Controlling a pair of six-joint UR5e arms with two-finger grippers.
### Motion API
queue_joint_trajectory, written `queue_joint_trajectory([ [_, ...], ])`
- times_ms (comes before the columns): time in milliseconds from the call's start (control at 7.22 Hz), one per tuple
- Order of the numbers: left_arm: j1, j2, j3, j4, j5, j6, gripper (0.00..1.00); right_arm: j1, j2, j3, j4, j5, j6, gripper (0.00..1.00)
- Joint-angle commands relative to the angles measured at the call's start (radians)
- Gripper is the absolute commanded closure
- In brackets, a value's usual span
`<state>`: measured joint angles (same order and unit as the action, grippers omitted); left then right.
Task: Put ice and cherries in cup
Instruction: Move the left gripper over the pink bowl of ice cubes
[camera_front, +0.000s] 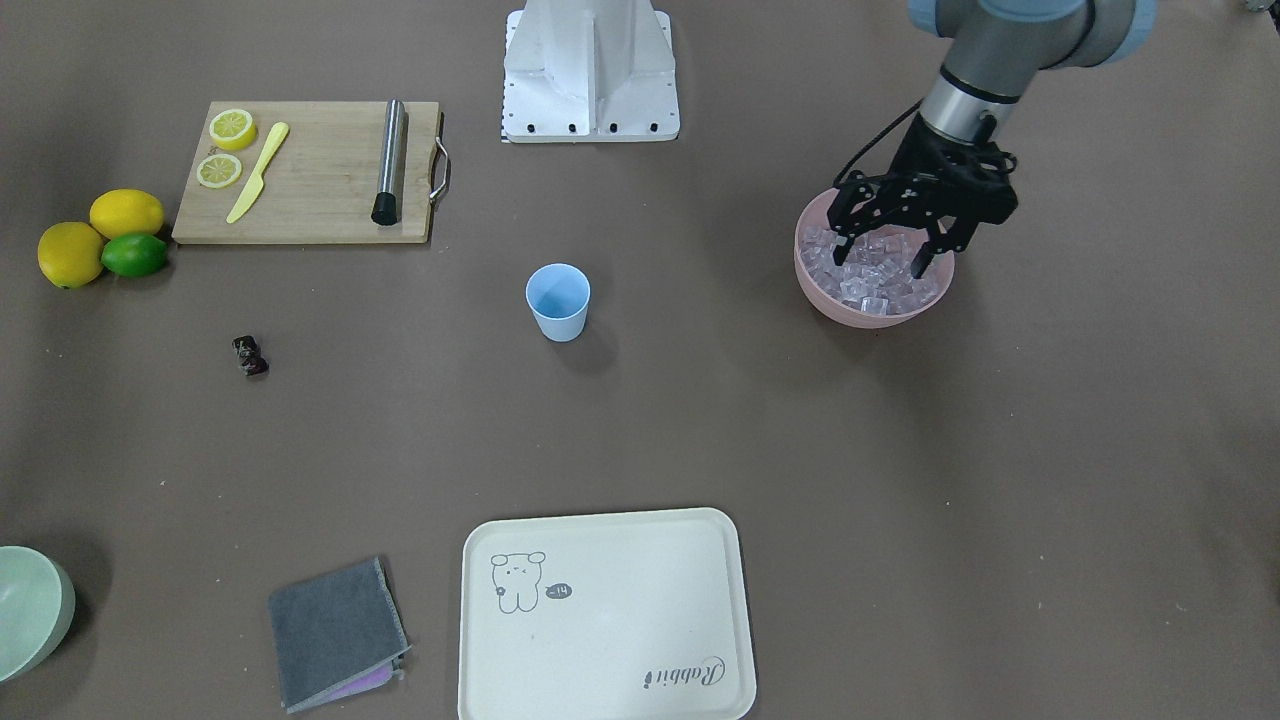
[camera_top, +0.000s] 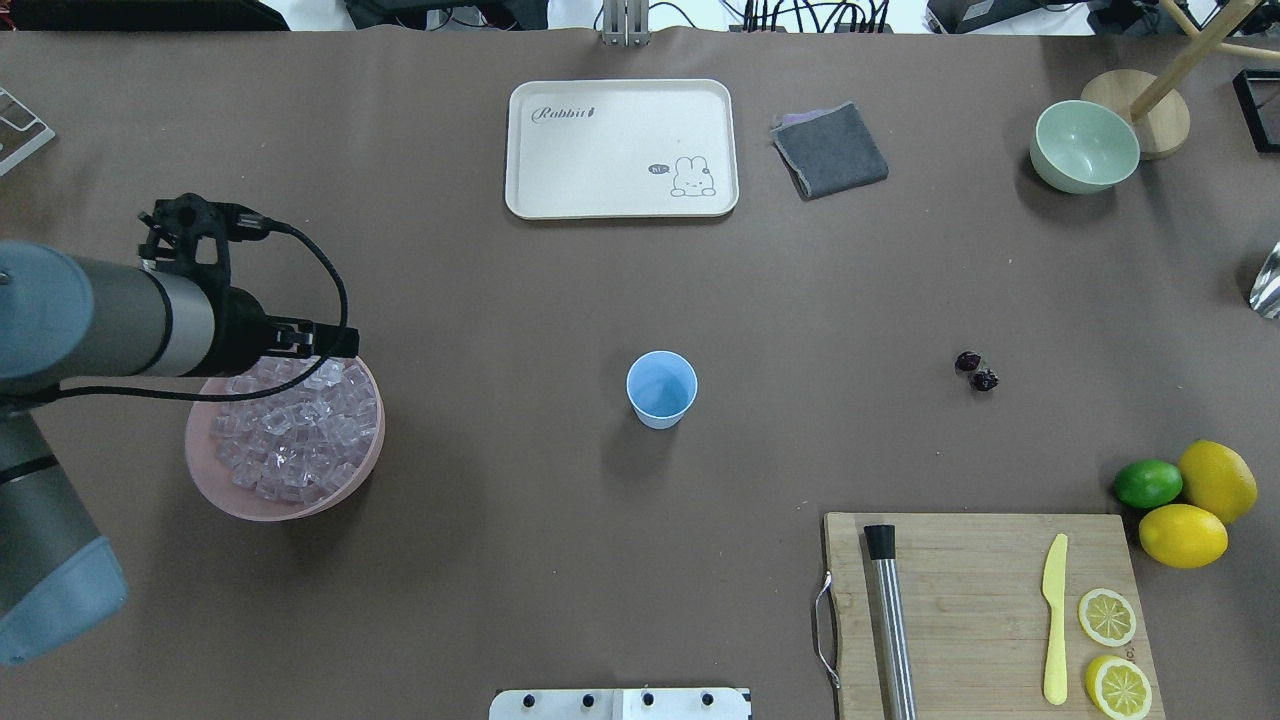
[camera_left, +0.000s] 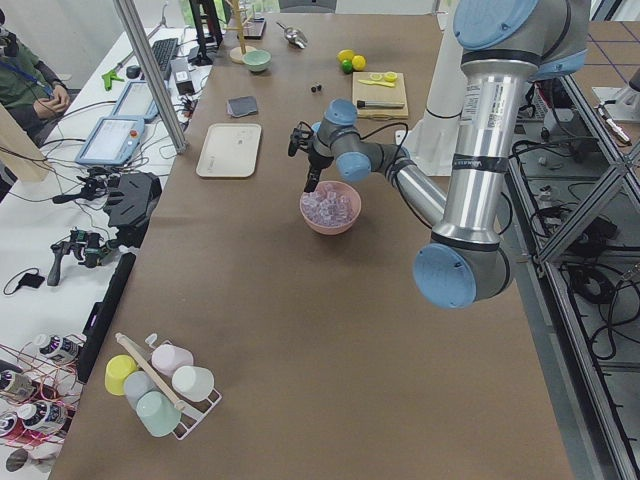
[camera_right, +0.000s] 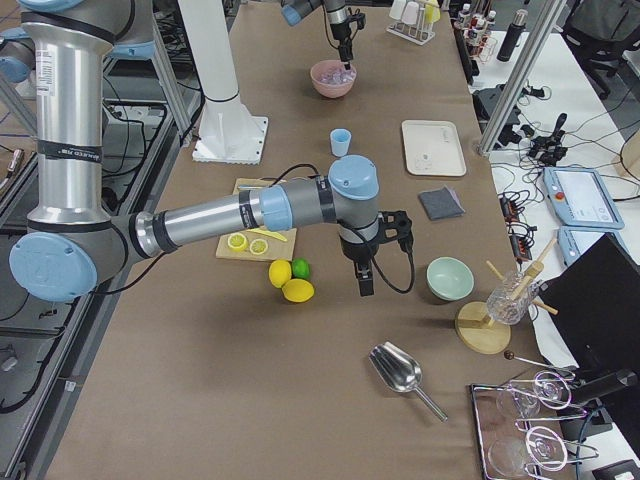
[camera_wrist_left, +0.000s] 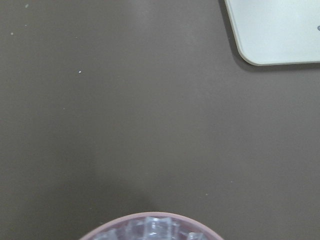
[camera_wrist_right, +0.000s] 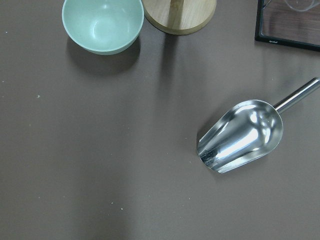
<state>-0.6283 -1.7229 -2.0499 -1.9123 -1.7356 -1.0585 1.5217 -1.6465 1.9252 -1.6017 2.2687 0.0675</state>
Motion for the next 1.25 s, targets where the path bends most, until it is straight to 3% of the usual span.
queue_joint_trajectory([
  [0, 0.079, -0.014, 0.013, 0.029, 0.131, 0.091, 0.03, 0.000, -0.001, 0.000, -0.001, 0.000, 0.000, 0.00],
  [277, 0.070, 0.005, 0.017, 0.024, 0.099, 0.222, 0.03, 0.000, -0.002, -0.002, -0.001, 0.000, 0.000, 0.00],
  [416, 0.061, 0.012, 0.040, -0.013, 0.032, 0.317, 0.03, 0.000, -0.003, -0.002, -0.001, 0.000, 0.000, 0.00],
  [693, 0.041, 0.013, 0.115, -0.137, 0.010, 0.344, 0.03, 0.000, -0.003, -0.003, -0.001, 0.000, 0.000, 0.00],
  [970, -0.052, 0.014, 0.123, -0.151, -0.166, 0.350, 0.04, 0.000, -0.003, -0.003, -0.001, 0.000, 0.000, 0.00],
  [1108, -0.082, 0.014, 0.120, -0.149, -0.197, 0.350, 0.04, 0.000, -0.003, -0.002, -0.001, 0.000, 0.000, 0.00],
])
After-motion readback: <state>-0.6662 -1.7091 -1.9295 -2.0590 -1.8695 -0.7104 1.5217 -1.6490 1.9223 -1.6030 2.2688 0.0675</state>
